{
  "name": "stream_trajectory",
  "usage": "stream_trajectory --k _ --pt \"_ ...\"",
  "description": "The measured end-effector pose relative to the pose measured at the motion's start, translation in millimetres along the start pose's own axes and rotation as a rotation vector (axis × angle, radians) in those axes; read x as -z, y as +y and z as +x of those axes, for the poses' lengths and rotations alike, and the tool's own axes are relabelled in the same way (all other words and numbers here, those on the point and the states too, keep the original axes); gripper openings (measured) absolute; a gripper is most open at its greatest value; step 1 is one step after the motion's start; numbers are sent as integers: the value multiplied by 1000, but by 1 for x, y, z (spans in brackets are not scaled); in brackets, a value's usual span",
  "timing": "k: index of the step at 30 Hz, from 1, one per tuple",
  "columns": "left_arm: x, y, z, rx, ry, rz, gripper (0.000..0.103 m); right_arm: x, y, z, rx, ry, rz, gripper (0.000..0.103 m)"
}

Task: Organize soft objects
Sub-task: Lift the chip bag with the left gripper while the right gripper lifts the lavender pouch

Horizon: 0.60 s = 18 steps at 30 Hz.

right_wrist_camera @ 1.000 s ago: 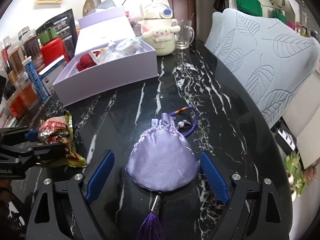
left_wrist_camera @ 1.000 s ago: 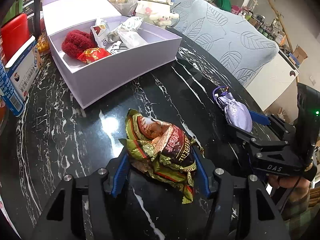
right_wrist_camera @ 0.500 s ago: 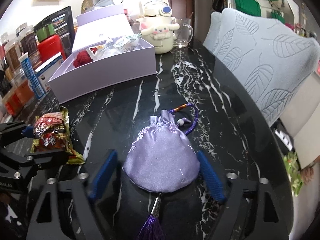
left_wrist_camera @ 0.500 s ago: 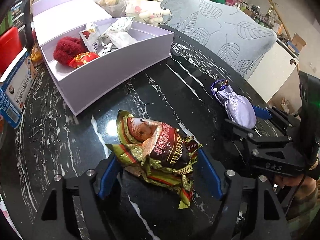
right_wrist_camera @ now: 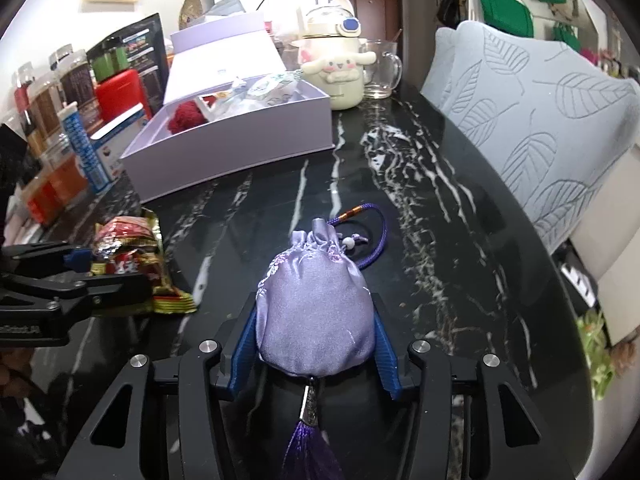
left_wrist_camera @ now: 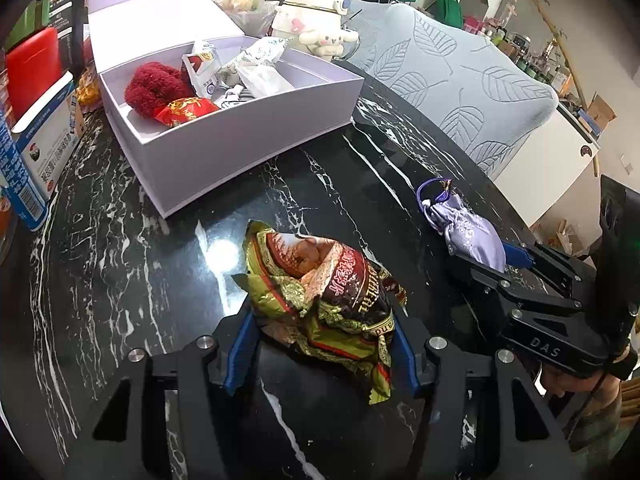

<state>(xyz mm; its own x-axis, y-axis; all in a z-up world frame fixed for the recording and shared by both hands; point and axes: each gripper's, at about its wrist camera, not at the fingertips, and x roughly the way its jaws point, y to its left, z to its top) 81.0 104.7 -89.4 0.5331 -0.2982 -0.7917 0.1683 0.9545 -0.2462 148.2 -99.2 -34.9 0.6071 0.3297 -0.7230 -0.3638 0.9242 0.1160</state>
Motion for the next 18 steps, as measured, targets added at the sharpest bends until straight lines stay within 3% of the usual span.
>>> stream_trajectory --k 18 --pt "27 -5 -42 -24 -70 -15 57 13 30 -41 -98 -65 -38 50"
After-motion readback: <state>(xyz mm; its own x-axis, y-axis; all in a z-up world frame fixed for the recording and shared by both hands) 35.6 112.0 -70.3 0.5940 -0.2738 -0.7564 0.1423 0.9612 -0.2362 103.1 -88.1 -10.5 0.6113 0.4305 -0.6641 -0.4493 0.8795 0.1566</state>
